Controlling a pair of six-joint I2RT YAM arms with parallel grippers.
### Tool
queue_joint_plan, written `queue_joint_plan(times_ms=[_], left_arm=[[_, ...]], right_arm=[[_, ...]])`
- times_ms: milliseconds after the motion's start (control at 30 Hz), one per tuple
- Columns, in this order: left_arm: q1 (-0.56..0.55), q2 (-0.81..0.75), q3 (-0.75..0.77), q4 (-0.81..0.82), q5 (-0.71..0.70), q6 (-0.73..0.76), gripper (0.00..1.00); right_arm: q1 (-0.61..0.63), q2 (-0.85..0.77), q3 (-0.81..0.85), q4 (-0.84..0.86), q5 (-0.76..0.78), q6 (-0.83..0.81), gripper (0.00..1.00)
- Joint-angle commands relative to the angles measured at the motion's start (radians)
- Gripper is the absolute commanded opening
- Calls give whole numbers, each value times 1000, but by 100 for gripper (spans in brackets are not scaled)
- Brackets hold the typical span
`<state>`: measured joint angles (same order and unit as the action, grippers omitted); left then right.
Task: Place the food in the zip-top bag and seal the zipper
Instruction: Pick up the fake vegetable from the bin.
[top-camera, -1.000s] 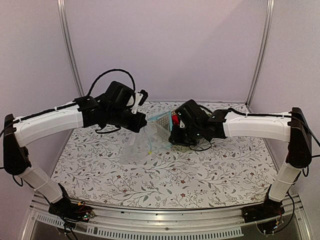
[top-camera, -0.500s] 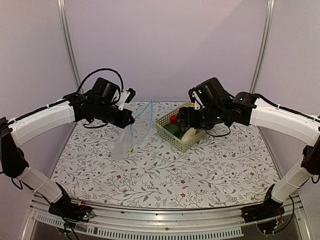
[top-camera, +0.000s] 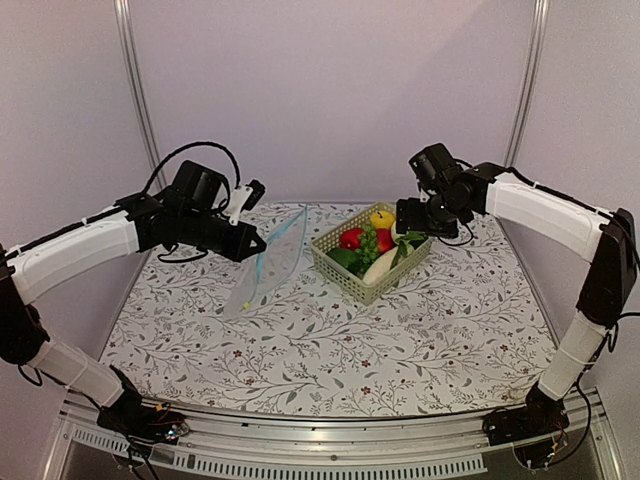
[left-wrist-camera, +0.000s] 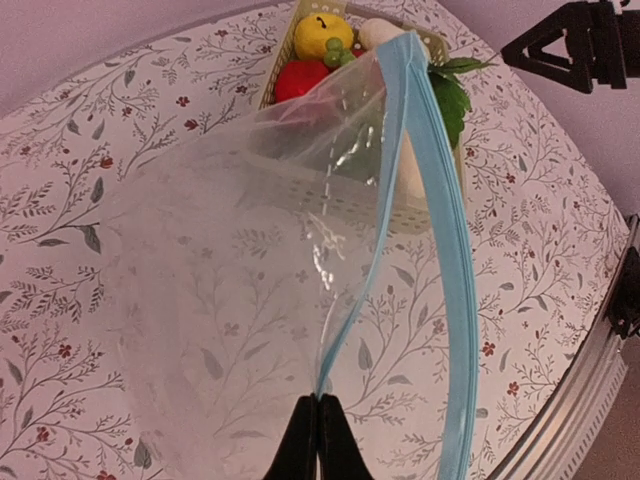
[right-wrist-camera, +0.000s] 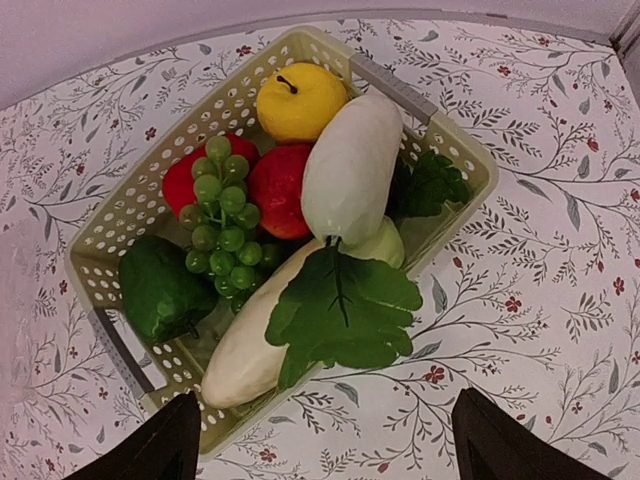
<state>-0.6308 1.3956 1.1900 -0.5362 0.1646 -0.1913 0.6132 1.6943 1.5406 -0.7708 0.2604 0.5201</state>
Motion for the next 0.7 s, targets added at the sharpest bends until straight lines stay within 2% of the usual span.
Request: queue_joint_plan(times_ms=[0,300,667], left_arm=[[13,-24,-15,3,-8,2,0],[13,-14,-13,-3,-1,-3,0],[13,-15,-9,-11,-31,7,0]], right_arm=[[-48,114,86,-26,2,-66,87],[-97,307,224,-11,-15,-94,88],[-120,481,350,10,18,-87,82]])
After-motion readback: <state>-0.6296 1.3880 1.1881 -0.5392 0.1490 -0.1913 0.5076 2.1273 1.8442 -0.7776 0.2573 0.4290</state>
